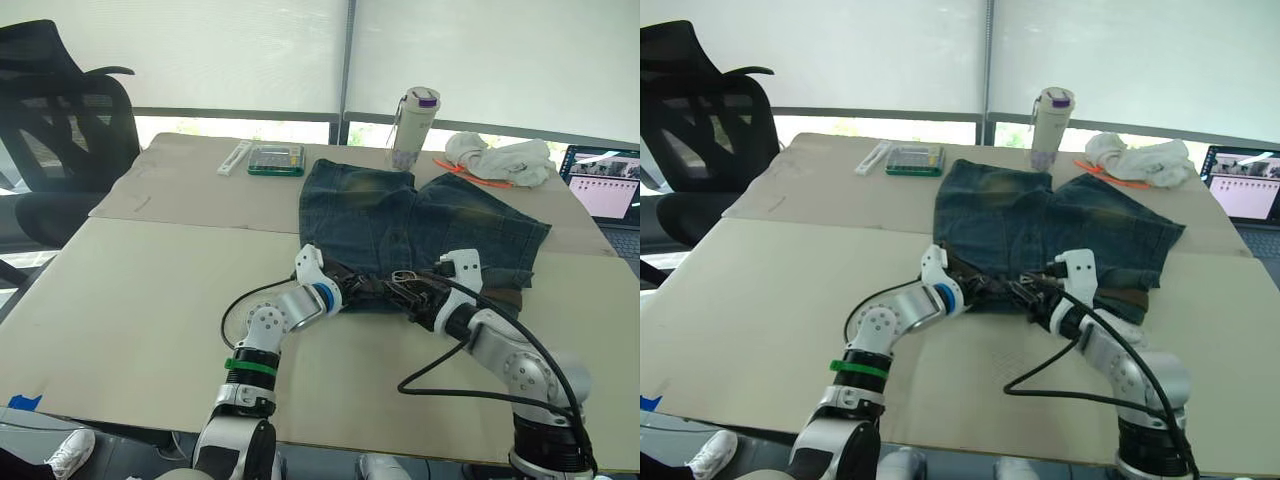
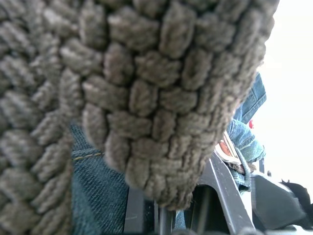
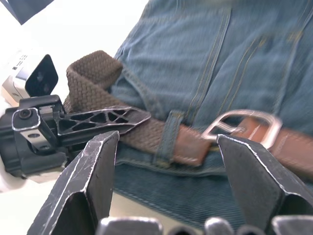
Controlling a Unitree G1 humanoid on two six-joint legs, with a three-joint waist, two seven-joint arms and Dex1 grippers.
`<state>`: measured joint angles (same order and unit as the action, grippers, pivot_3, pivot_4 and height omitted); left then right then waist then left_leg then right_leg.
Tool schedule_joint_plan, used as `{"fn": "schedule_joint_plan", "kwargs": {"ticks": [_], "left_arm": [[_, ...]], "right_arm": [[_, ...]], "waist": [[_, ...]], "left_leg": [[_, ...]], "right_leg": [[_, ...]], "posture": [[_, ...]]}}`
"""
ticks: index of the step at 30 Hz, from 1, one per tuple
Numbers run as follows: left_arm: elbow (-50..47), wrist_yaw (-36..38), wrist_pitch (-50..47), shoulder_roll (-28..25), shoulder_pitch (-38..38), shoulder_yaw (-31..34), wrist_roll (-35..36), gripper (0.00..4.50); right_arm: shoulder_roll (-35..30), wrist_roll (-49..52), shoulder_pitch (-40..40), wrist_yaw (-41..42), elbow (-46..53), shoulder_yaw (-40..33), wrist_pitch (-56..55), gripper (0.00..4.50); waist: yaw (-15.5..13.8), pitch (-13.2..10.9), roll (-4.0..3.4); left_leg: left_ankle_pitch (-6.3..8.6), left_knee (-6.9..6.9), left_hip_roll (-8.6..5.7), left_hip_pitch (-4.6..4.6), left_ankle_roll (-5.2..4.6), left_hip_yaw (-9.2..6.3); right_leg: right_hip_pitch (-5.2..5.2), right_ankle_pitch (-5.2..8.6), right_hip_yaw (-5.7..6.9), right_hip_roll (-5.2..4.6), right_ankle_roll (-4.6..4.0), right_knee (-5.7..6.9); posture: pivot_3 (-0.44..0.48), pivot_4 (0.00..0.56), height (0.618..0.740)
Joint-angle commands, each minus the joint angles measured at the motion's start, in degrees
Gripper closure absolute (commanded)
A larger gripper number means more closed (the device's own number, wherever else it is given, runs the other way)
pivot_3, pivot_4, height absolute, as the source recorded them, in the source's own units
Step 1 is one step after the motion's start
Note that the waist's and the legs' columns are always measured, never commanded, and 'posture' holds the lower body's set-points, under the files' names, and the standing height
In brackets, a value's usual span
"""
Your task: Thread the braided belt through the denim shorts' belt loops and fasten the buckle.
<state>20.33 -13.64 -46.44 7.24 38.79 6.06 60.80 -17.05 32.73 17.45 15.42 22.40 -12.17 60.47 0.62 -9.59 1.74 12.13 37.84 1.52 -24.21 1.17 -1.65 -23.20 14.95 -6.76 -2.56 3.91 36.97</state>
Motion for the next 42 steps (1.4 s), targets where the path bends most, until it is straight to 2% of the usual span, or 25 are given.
{"fn": "schedule_joint_plan", "kwargs": {"ticks": [1,10,22,27,31,35,36,38,39,42], "left_arm": [[0.72,1.54,-0.51,7.58,7.76,-1.02,-0.78,4.50],[0.27,1.86,-1.02,7.40,7.32,-0.62,-1.65,4.50],[0.02,1.96,-1.35,7.81,6.92,-0.65,-2.37,4.50],[-0.10,2.13,-1.31,7.99,6.77,-0.82,-2.61,4.50],[-0.23,2.21,-1.31,8.12,6.58,-0.92,-2.68,4.50],[-0.33,2.18,-1.26,8.27,6.41,-0.92,-2.80,4.50],[-0.35,2.14,-1.24,8.28,6.36,-0.86,-2.85,4.50],[-0.39,2.11,-1.25,8.25,6.24,-0.79,-2.93,4.50],[-0.40,2.12,-1.30,8.21,6.13,-0.77,-2.98,4.50],[-0.42,2.08,-1.50,8.11,5.81,-0.82,-3.26,4.50]], "right_arm": [[0.06,-1.02,1.66,-1.97,-2.02,1.08,0.90,0.95],[2.56,-1.09,3.91,-3.64,-6.01,2.11,0.98,0.95],[9.30,4.04,6.56,-7.07,-7.26,-4.40,9.10,0.95],[5.58,-0.59,6.52,-7.80,-8.17,1.19,9.73,0.95],[7.80,1.39,8.10,-8.70,-8.70,-1.26,11.52,0.95],[12.91,4.83,9.90,-10.49,-8.67,-7.62,13.63,0.95],[14.08,5.84,10.39,-11.05,-8.58,-9.57,13.84,1.33],[15.71,7.47,11.13,-11.95,-8.35,-12.69,14.16,1.58],[16.36,8.22,11.48,-12.39,-8.13,-14.24,14.61,2.04],[16.41,8.59,11.55,-12.74,-7.53,-15.14,15.58,3.03]], "waist": [[0.04,0.00,0.00],[0.27,0.00,-0.01],[0.39,0.01,-0.02],[0.43,0.02,-0.03],[0.46,0.02,-0.03],[0.48,0.03,-0.03],[0.48,0.03,-0.03],[0.49,0.03,-0.03],[0.51,0.03,-0.04],[0.59,0.03,-0.04]], "left_leg": [[0.00,0.00,0.00,0.00,0.00,0.00],[0.00,0.00,0.01,0.01,0.00,-0.01],[0.00,0.00,0.02,0.01,0.00,-0.02],[0.00,0.00,0.02,0.02,0.00,-0.02],[0.00,0.00,0.02,0.03,0.00,-0.02],[0.00,0.00,0.03,0.02,0.00,-0.03],[0.00,0.00,0.03,0.02,0.00,-0.03],[0.00,0.00,0.03,0.02,0.00,-0.03],[0.00,0.00,0.03,0.01,0.00,-0.03],[0.00,0.00,0.04,0.01,0.00,-0.03]], "right_leg": [[0.00,0.00,0.00,0.00,0.00,0.01],[-0.01,0.00,-0.01,0.01,0.01,0.02],[-0.01,0.00,0.00,0.02,0.01,0.03],[-0.01,0.00,0.01,0.02,0.01,0.04],[0.00,0.00,0.00,0.02,0.01,0.04],[0.00,0.00,0.01,0.03,0.00,0.04],[-0.01,0.00,0.01,0.02,0.00,0.04],[-0.01,0.00,0.01,0.03,0.00,0.04],[-0.01,0.00,0.01,0.02,0.00,0.04],[-0.03,0.00,0.01,0.03,0.00,0.05]], "posture": [[0.000,0.150,0.737],[0.000,0.150,0.737],[0.000,0.150,0.737],[0.000,0.150,0.737],[0.000,0.150,0.737],[0.000,0.150,0.737],[0.000,0.150,0.737],[0.000,0.150,0.737],[0.000,0.150,0.737],[0.000,0.150,0.737]]}}
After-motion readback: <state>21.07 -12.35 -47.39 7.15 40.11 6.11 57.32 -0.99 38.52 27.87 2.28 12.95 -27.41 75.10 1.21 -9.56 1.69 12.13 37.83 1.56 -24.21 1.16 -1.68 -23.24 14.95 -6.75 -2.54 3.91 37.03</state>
